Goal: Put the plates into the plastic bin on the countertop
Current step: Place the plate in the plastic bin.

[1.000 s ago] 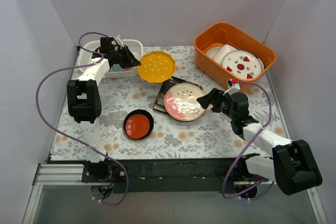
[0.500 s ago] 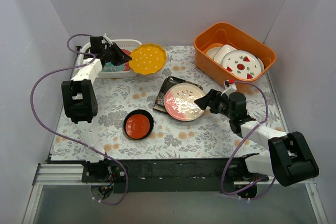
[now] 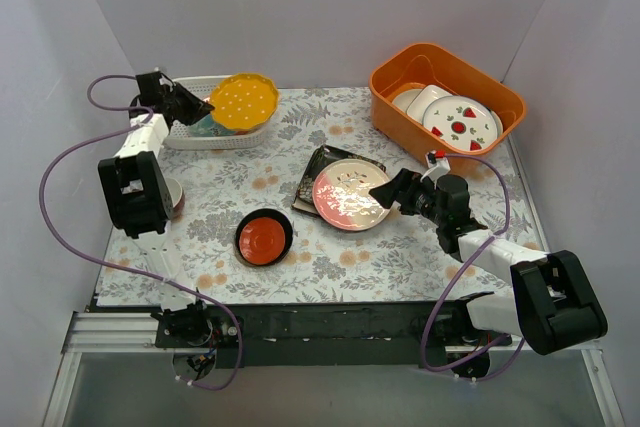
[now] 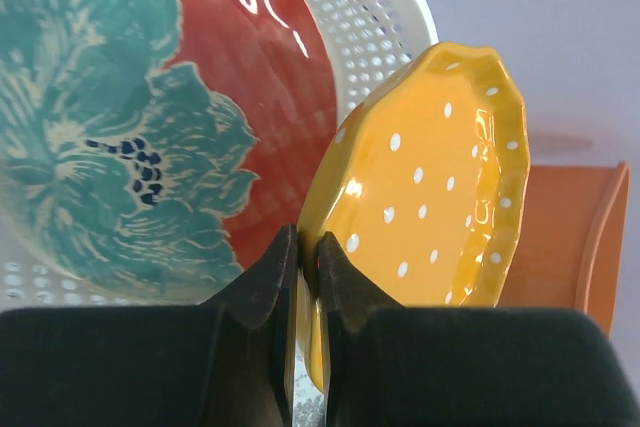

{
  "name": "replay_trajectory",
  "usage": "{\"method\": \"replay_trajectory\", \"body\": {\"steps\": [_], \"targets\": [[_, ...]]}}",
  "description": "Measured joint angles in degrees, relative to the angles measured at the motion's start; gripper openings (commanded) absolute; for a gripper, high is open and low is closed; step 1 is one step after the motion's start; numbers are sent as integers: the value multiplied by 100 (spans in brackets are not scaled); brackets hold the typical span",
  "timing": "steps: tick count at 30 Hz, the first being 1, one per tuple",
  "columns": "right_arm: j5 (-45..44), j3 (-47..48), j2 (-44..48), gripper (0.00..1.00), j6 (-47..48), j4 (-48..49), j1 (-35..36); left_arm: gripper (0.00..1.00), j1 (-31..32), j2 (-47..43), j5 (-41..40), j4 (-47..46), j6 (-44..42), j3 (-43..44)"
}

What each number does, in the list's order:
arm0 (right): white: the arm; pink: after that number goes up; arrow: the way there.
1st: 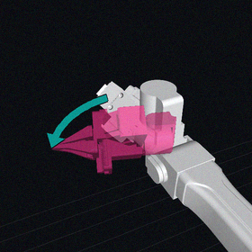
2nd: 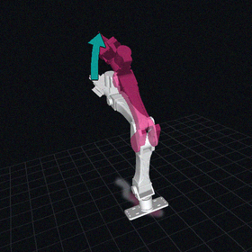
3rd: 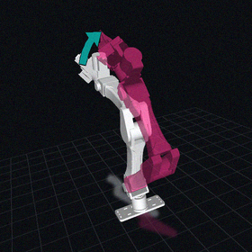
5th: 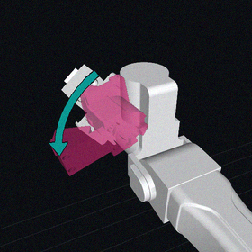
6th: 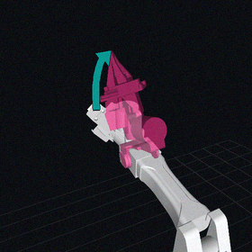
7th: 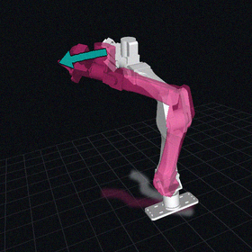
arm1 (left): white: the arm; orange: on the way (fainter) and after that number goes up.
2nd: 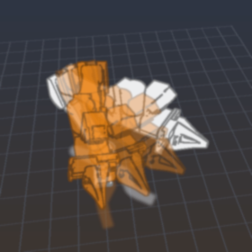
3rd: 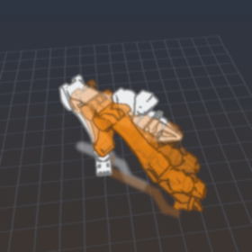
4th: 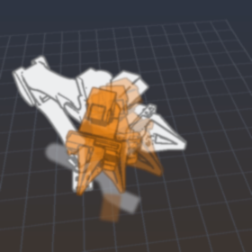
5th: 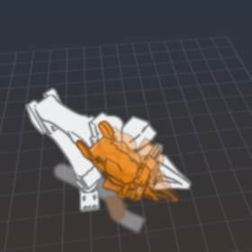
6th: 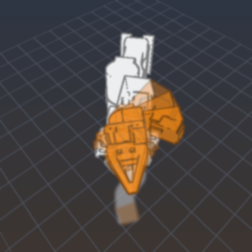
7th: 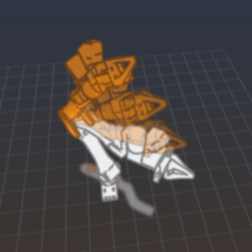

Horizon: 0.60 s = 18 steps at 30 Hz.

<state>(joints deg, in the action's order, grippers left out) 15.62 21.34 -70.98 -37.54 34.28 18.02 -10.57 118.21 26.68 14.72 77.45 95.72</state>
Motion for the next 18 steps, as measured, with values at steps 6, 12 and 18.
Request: {"method": "replay_trajectory", "body": {"steps": [6,12,18], "targets": [[0,17,0,98,2,-24,0,0,-179,0,-402,22,101,0],[-2,68,15,98,7,-39,0,0,-352,0,-514,79,90,48],[-28,74,168,98,7,-133,0,0,-549,9,-514,173,94,256]]}}
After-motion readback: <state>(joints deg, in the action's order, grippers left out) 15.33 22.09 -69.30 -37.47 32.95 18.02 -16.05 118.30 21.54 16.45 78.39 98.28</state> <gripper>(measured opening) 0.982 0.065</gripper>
